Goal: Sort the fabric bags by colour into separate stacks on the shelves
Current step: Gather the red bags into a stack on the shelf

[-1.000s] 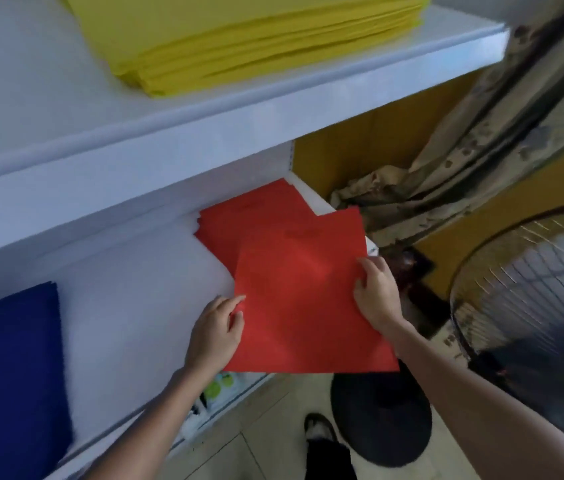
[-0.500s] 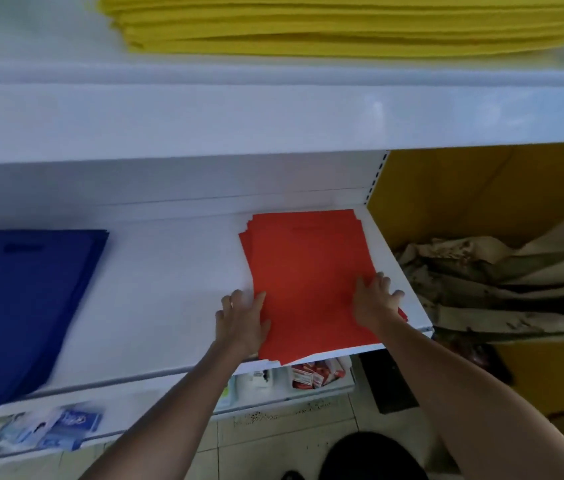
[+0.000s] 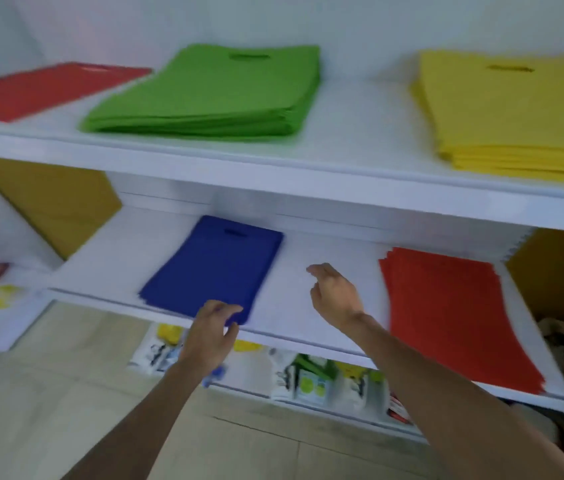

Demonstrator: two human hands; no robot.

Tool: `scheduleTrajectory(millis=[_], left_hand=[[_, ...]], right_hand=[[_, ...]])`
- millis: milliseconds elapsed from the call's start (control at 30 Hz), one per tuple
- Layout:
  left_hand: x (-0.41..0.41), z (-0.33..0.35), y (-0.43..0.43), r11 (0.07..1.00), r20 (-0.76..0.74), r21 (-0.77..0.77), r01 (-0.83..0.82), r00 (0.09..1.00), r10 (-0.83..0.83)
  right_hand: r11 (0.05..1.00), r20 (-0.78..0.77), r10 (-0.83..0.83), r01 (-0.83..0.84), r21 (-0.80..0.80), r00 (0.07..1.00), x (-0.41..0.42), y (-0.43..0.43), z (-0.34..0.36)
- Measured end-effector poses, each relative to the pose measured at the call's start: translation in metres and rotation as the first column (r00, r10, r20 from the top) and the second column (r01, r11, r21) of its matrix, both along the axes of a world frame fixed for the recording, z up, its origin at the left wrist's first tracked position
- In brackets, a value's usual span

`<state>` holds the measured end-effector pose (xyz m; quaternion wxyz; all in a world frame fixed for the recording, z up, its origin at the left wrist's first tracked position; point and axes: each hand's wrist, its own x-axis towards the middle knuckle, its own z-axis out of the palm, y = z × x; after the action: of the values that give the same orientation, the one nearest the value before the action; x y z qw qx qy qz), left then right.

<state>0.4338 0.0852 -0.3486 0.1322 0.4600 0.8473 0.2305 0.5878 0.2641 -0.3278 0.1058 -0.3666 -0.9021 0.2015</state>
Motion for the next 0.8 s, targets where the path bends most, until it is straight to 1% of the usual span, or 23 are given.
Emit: scheduleTrajectory(millis=[100,200,267,333,433,500,567,733,800], left_hand=[[-0.056,0.051,-0.083,0.981,-0.036,0.104,-0.162,0.985,0.166],[-0.11,0.113,-0.157,0.923,-0.126,0.239,-0.301,0.933,0.337],[-0.137,0.154,-0.196,0.897,-0.174,0.281,-0.342,0.901,0.398],[-0.157,0.187,-0.23,0.87,-0.185,0.338,-0.36,0.881,0.436],[-0.178,0.224,-0.26,0.814,-0.202,0.439,-0.379,0.841,0.501],[-0.19,0.241,-0.266,0.789,-0.224,0.482,-0.381,0.817,0.531],[-0.204,0.253,-0.265,0.768,-0.219,0.517,-0.377,0.81,0.545],[-0.246,0.257,-0.241,0.783,-0.232,0.53,-0.325,0.833,0.502],[-0.264,0.257,-0.225,0.775,-0.204,0.539,-0.33,0.842,0.5]], right_hand=[[0.987,-0.071,0.16,-0.16,-0.002,0.985,-0.085,-0.073,0.03],[0.937,-0.142,0.348,-0.34,0.078,0.927,-0.17,-0.137,0.079],[0.901,-0.214,0.431,-0.404,0.158,0.877,-0.217,-0.173,0.12],[0.87,-0.269,0.487,-0.434,0.236,0.831,-0.253,-0.204,0.16],[0.811,-0.3,0.574,-0.477,0.339,0.762,-0.289,-0.23,0.213],[0.788,-0.321,0.6,-0.471,0.397,0.733,-0.307,-0.235,0.242],[0.794,-0.35,0.592,-0.449,0.41,0.726,-0.322,-0.232,0.262],[0.843,-0.398,0.529,-0.407,0.353,0.75,-0.356,-0.209,0.268],[0.857,-0.39,0.506,-0.4,0.324,0.769,-0.37,-0.195,0.267]])
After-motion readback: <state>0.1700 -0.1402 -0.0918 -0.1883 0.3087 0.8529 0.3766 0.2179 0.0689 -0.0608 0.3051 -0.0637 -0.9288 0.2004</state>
